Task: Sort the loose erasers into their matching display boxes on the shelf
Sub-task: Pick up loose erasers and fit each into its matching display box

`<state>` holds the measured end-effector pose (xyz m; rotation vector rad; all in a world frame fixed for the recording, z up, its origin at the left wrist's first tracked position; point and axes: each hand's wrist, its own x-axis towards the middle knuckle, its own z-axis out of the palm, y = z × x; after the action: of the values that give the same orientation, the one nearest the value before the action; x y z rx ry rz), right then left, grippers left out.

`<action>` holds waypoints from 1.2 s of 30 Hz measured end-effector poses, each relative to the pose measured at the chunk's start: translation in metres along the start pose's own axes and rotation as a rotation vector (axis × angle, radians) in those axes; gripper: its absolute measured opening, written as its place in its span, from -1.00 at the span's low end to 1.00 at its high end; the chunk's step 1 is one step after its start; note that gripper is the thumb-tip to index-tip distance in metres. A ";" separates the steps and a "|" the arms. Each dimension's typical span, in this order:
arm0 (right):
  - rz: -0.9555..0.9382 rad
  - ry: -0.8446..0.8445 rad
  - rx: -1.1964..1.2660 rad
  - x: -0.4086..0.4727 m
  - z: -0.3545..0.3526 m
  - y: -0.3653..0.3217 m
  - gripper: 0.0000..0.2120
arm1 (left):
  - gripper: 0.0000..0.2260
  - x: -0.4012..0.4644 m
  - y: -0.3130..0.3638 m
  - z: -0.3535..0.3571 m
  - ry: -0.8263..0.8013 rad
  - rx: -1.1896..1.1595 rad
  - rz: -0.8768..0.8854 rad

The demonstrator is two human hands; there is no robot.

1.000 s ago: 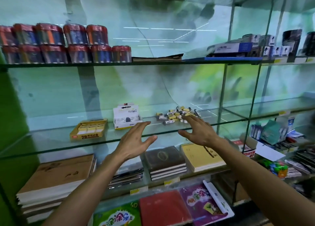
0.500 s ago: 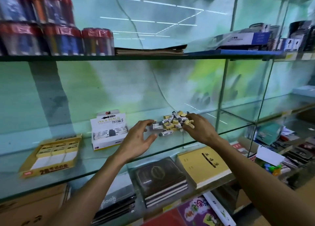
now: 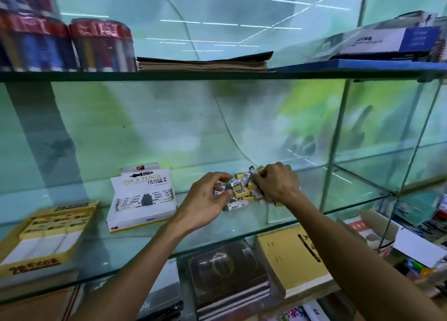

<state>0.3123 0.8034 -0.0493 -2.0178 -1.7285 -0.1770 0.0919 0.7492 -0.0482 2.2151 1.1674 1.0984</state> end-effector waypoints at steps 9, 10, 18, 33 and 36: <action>0.003 0.076 0.310 0.009 -0.009 0.000 -0.72 | -0.79 0.019 -0.001 -0.012 0.016 -0.091 -0.021; -0.003 0.081 0.449 0.009 -0.013 -0.001 -0.78 | -0.80 0.021 -0.002 -0.015 0.027 -0.138 -0.052; -0.116 -0.155 1.231 -0.020 -0.039 -0.039 -0.88 | -0.74 0.024 -0.001 -0.032 0.120 -0.643 -0.176; -0.168 -0.639 1.538 -0.029 -0.015 -0.107 -0.76 | -0.78 -0.006 -0.030 -0.087 0.171 -0.624 -0.030; -0.221 -0.613 1.507 -0.031 -0.011 -0.125 -0.76 | -0.75 -0.013 -0.032 -0.096 0.203 -0.650 -0.039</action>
<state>0.1881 0.7822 -0.0186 -0.7277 -1.4904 1.3612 -0.0051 0.7554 -0.0162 1.6020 0.7660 1.4591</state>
